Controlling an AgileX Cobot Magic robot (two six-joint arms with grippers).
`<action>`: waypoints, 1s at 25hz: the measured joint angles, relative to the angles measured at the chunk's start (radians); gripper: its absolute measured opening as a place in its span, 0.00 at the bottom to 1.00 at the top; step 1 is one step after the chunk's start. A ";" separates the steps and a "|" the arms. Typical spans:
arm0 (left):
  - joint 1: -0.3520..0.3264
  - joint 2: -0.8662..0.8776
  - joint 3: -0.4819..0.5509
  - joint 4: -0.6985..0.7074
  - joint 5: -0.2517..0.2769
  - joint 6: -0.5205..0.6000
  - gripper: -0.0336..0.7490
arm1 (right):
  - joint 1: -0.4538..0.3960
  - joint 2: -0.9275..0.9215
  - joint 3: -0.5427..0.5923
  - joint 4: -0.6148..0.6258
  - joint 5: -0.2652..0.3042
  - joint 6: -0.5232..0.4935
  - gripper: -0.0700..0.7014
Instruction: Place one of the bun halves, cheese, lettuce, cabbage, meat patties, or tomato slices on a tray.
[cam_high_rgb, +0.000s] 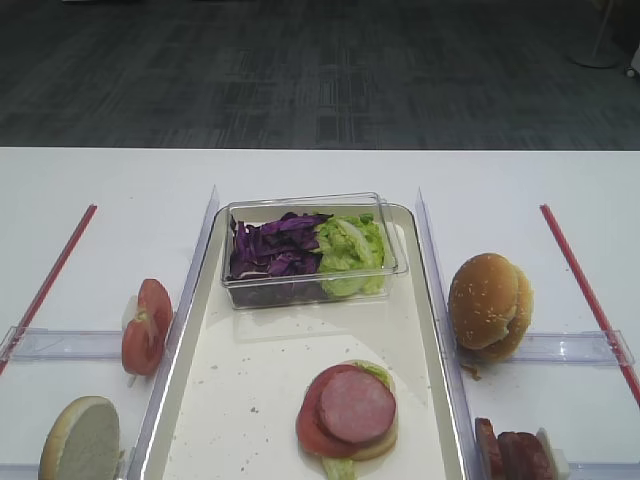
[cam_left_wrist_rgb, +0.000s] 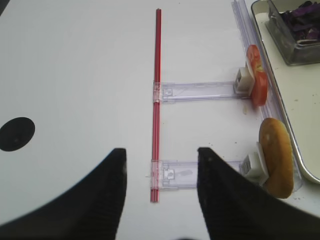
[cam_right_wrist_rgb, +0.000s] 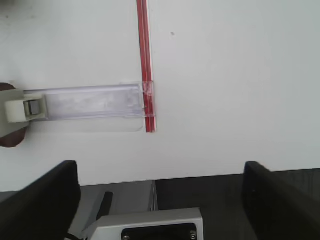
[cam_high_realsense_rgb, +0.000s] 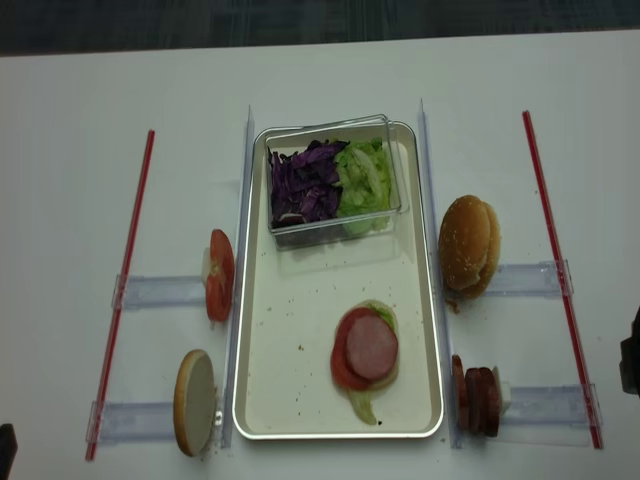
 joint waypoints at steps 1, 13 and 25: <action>0.000 0.000 0.000 0.000 0.000 0.000 0.43 | 0.000 -0.015 0.000 -0.004 0.003 0.005 0.96; 0.000 0.000 0.000 0.000 0.000 0.000 0.43 | 0.000 -0.201 0.005 0.003 0.015 0.016 0.96; 0.000 0.000 0.000 0.000 0.000 0.000 0.43 | 0.000 -0.379 0.104 0.016 0.029 0.016 0.96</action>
